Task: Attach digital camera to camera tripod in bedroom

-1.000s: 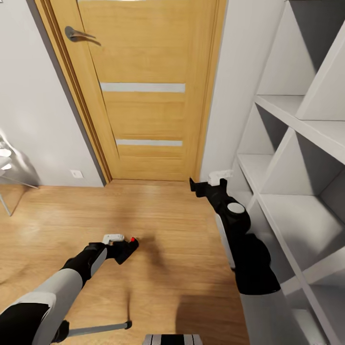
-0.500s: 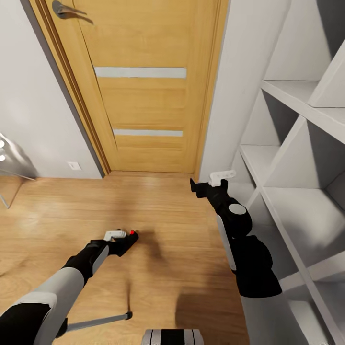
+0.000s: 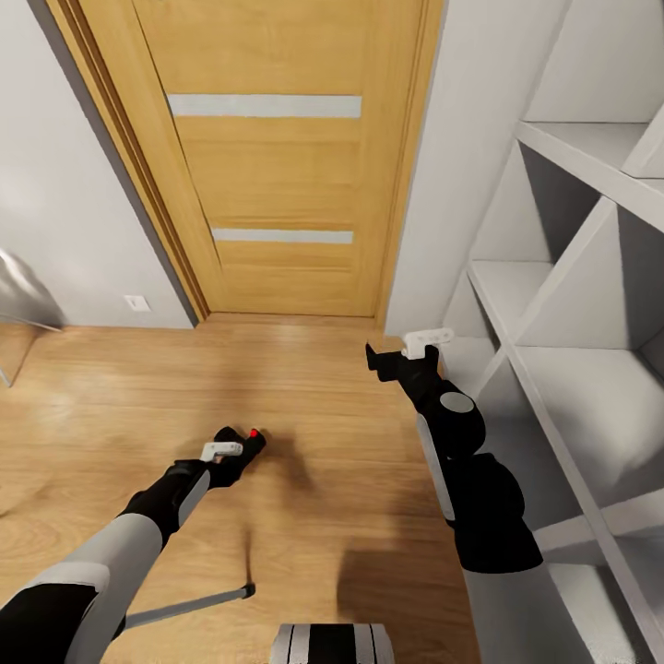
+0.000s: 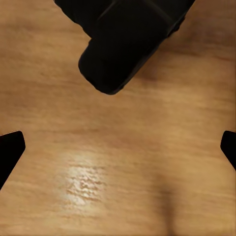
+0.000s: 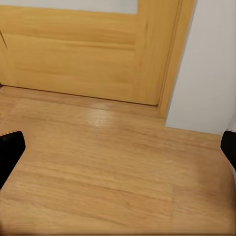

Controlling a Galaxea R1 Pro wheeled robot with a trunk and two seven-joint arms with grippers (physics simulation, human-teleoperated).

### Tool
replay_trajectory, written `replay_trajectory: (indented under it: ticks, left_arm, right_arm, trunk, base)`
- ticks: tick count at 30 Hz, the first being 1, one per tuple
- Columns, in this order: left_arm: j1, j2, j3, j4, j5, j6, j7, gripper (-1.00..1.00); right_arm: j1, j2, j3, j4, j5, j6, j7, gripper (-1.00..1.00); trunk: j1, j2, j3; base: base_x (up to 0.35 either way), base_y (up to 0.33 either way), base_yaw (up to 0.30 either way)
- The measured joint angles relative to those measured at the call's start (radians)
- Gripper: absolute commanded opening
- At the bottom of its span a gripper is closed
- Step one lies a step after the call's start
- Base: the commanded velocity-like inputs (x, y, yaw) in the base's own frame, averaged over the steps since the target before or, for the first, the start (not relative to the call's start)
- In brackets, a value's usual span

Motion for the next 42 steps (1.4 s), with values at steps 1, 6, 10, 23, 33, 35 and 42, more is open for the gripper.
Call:
replay_trajectory:
  ticks: [1,6,10,23,33,35,42]
  left_arm:
    - [0.0,0.0,0.0,0.0,0.0,0.0,0.0,1.0]
    - [0.0,-0.002,0.001,-0.001,0.0,0.0,0.0,1.0]
    - [0.0,-0.003,0.003,-0.003,-0.001,0.0,0.001,1.0]
    - [0.0,0.013,0.0,-0.202,-0.001,0.042,0.003,1.0]
    - [0.0,0.03,-0.002,-0.29,-0.001,0.128,0.004,1.0]
    - [0.0,0.031,-0.002,-0.289,-0.001,0.131,0.004,1.0]
    - [0.0,0.032,-0.003,-0.282,-0.015,0.132,0.004,1.0]
  right_arm:
    - [0.0,0.0,0.0,0.0,0.0,0.0,0.0,1.0]
    - [0.0,0.0,0.0,0.0,0.0,0.0,0.0,1.0]
    - [0.0,0.0,0.0,0.0,0.0,0.0,0.0,1.0]
    - [0.0,0.0,0.0,0.004,-0.001,-0.001,0.0,1.0]
    - [0.0,0.0,0.0,0.008,-0.001,-0.001,0.0,1.0]
    - [0.0,0.0,0.0,0.008,-0.001,-0.001,0.0,1.0]
    - [0.0,0.0,0.0,0.008,-0.001,-0.001,0.0,1.0]
  trunk:
    - [0.0,0.0,-0.004]
    - [0.003,-0.001,-0.023]
    - [0.004,-0.002,-0.039]
    - [0.008,-0.005,-0.074]
    - [0.008,-0.005,-0.074]
    - [0.008,-0.005,-0.074]
    - [0.008,-0.005,-0.074]
  base:
    - [0.0,0.0,0.0]
    - [0.0,0.0,0.0]
    - [0.0,0.0,0.0]
    - [0.0,0.0,0.0]
    - [0.0,0.0,0.0]
    - [0.0,0.0,0.0]
    - [0.0,0.0,0.0]
